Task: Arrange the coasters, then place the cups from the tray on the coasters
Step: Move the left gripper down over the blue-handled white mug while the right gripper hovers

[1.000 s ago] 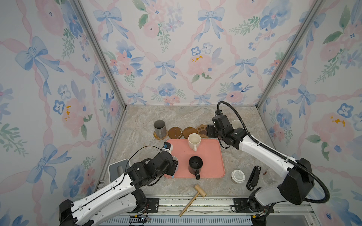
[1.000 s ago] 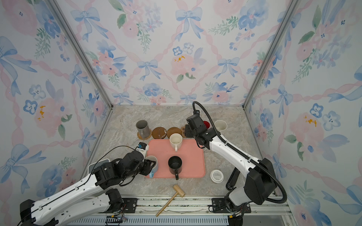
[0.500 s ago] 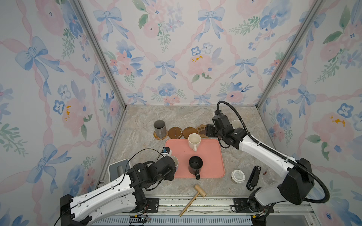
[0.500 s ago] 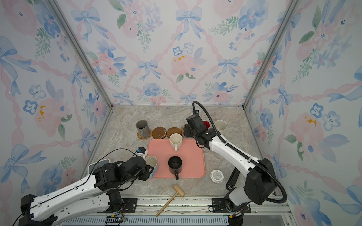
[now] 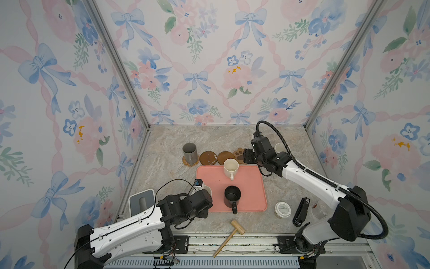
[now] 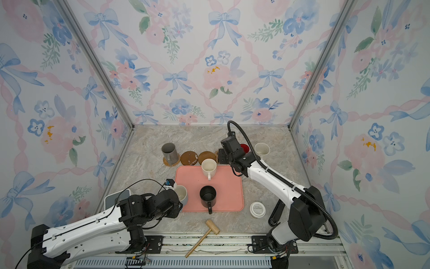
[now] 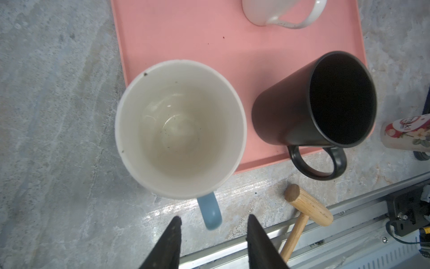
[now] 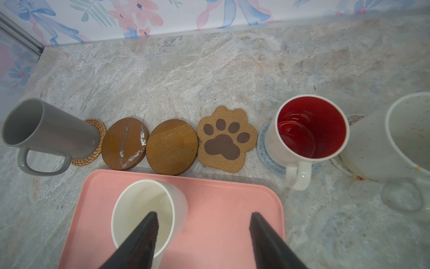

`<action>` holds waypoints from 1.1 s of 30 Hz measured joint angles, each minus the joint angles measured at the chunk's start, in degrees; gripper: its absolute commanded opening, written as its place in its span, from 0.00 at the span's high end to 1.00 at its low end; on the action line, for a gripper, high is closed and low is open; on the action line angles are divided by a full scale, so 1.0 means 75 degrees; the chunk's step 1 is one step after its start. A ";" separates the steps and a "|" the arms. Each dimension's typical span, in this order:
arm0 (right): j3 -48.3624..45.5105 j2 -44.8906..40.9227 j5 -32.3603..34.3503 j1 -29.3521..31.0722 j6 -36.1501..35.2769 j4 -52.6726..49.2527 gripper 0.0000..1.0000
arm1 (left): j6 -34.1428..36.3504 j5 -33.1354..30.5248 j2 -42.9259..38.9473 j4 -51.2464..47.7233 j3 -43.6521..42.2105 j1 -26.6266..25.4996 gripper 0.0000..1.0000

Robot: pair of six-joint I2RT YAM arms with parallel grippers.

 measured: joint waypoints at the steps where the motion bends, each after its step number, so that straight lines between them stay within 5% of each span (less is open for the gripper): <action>1: 0.0000 0.0006 -0.0003 0.0000 0.0003 0.0000 0.35 | -0.0052 -0.0003 0.0032 0.0000 -0.0009 -0.0006 0.57; 33: 0.0000 0.0283 -0.0367 -0.0055 0.0003 0.0137 0.35 | -0.1134 -0.0664 0.0898 0.0035 -0.0300 -0.0055 0.55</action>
